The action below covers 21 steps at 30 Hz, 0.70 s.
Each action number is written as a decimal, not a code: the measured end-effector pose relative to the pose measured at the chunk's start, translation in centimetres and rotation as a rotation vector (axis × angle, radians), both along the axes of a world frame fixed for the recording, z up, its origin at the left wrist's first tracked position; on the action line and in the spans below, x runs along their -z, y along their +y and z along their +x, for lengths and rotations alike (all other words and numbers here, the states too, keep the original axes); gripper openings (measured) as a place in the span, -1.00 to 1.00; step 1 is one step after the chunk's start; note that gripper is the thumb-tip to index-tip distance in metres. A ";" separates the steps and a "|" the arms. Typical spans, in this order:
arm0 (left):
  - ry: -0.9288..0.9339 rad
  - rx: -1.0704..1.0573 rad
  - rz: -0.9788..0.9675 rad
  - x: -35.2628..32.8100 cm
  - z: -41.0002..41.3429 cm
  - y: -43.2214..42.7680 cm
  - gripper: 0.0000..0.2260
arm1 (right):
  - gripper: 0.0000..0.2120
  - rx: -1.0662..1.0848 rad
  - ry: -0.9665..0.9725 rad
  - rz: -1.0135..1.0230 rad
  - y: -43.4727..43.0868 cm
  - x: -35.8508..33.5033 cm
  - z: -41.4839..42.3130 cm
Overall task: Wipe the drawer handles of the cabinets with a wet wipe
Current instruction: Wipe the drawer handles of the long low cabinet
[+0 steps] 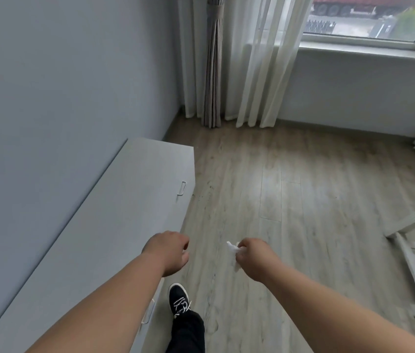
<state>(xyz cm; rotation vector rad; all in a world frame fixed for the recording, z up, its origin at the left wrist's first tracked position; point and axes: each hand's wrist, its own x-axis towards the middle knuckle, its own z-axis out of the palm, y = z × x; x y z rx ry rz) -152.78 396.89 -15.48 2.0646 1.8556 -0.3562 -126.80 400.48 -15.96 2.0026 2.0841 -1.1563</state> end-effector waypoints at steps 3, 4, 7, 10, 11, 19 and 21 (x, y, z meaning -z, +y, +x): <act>-0.039 0.025 0.052 0.6 -2.0 3.8 -0.78 | -0.85 0.070 0.051 -0.019 3.2 -0.2 -2.7; -0.051 0.028 0.065 0.7 -2.8 5.2 -0.78 | -0.83 0.067 0.053 -0.016 4.3 -0.4 -3.7; -0.062 0.034 0.075 1.0 -5.5 9.8 -0.77 | -0.74 0.066 0.063 0.016 8.4 -1.4 -7.0; -0.061 0.064 0.074 0.7 -8.3 14.3 -0.75 | -0.61 0.079 0.093 0.042 12.8 -2.4 -10.6; -0.069 0.072 0.077 0.5 -9.1 15.7 -0.75 | -0.57 0.096 0.107 0.039 14.1 -2.6 -11.8; -0.088 0.143 0.092 1.0 -14.9 22.6 -0.76 | -0.79 0.189 0.047 0.048 20.8 -1.0 -17.9; -0.084 0.117 0.069 1.7 -16.2 23.2 -0.76 | -0.83 0.173 0.006 0.044 21.8 -0.2 -18.8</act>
